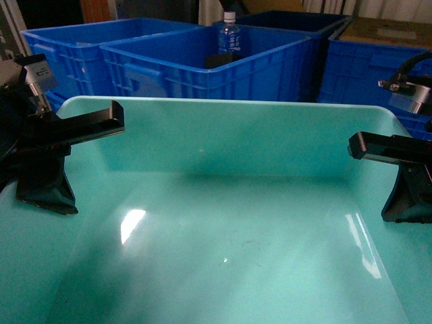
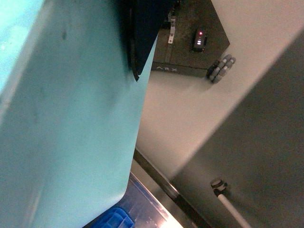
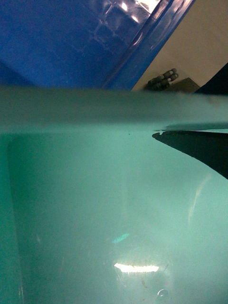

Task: Stack blue boxes stably on right

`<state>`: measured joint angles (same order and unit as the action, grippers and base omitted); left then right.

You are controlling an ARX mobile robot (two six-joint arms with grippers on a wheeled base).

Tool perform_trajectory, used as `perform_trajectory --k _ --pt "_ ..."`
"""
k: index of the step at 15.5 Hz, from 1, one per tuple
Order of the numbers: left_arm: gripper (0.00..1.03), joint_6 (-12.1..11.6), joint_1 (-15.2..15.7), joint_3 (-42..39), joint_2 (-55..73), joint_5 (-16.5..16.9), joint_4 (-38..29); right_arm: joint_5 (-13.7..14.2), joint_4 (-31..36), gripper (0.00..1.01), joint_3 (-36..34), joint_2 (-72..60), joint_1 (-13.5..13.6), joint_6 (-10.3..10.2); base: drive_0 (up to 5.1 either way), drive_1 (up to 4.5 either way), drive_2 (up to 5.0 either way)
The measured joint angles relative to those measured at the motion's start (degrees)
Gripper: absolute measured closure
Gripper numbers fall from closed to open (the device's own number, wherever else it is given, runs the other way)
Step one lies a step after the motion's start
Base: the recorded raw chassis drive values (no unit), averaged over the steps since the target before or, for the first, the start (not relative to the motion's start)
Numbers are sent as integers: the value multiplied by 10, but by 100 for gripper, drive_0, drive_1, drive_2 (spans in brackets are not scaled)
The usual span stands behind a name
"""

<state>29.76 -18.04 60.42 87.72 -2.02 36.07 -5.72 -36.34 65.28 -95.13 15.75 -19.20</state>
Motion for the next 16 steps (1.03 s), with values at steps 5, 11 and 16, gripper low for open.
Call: perform_trajectory --k 5,11,16 --pt "101 0 0 0 -1 0 1 -1 0 99 0 0 0 0 -167 -167 -167" --pt "101 0 0 0 -1 0 0 -1 0 99 0 0 0 0 -159 -159 -159" --pt "101 0 0 0 -1 0 1 -1 0 99 0 0 0 0 -156 -156 -156"
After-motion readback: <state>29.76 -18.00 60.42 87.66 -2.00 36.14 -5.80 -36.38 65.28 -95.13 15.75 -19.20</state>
